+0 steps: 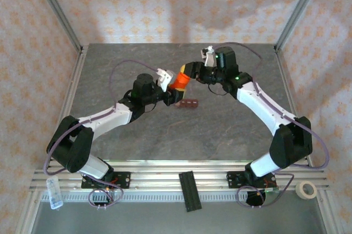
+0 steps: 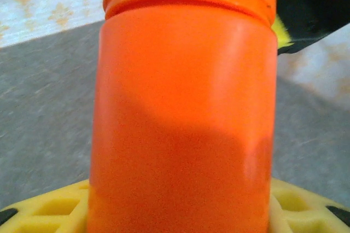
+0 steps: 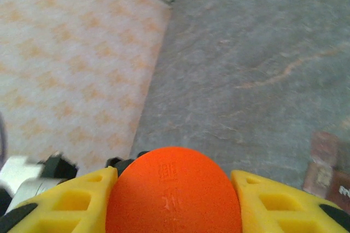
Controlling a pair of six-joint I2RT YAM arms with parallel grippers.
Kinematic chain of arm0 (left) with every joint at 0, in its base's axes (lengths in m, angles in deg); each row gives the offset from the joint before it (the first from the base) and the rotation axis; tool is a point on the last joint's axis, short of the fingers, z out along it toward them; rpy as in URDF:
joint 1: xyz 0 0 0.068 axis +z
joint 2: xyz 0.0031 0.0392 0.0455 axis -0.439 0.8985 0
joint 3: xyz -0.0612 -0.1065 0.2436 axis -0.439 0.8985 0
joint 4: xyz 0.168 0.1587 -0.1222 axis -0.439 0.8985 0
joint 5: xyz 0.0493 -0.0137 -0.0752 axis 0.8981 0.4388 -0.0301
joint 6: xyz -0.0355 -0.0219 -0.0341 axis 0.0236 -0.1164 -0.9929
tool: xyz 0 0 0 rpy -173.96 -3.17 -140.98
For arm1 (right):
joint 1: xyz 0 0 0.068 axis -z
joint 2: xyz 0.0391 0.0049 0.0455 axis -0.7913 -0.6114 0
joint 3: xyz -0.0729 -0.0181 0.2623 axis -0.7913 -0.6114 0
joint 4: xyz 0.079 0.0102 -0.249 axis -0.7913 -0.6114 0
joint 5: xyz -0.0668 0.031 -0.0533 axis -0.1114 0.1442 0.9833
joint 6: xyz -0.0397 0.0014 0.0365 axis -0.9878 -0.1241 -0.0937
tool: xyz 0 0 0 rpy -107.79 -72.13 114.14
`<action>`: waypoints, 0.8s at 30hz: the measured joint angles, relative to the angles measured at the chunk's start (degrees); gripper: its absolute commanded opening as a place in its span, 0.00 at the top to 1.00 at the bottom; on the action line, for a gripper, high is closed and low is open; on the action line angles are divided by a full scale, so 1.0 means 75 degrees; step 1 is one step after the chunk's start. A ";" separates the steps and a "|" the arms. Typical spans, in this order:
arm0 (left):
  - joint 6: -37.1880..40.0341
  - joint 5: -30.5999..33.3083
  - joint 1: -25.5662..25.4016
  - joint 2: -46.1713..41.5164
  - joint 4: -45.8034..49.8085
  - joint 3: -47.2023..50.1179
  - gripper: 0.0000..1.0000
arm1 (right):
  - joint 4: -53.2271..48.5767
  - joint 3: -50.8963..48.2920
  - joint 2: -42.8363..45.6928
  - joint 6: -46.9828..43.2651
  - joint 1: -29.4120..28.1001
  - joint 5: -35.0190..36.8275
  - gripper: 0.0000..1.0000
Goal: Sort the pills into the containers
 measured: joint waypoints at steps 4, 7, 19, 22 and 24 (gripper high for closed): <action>-0.0764 -0.0772 0.0134 0.0000 -0.0539 0.0006 1.00 | 0.0274 0.0000 0.0085 -0.0519 0.0230 -0.0822 0.57; -0.0970 -0.0962 0.0137 0.0000 -0.0635 0.0009 1.00 | 0.0271 0.0006 0.0117 -0.0694 0.0280 -0.1049 0.34; 0.0641 0.0589 -0.0067 -0.0044 0.0638 -0.0076 1.00 | -0.1174 0.0527 0.0353 0.0347 0.0399 0.0854 0.17; 0.1122 0.1037 -0.0286 -0.0044 0.0953 -0.0111 1.00 | -0.1224 0.0516 0.0289 0.0851 0.0393 0.1020 0.16; 0.1335 0.1233 -0.0370 -0.0044 0.1070 -0.0114 1.00 | -0.1230 0.0498 0.0210 0.1078 0.0358 0.1099 0.16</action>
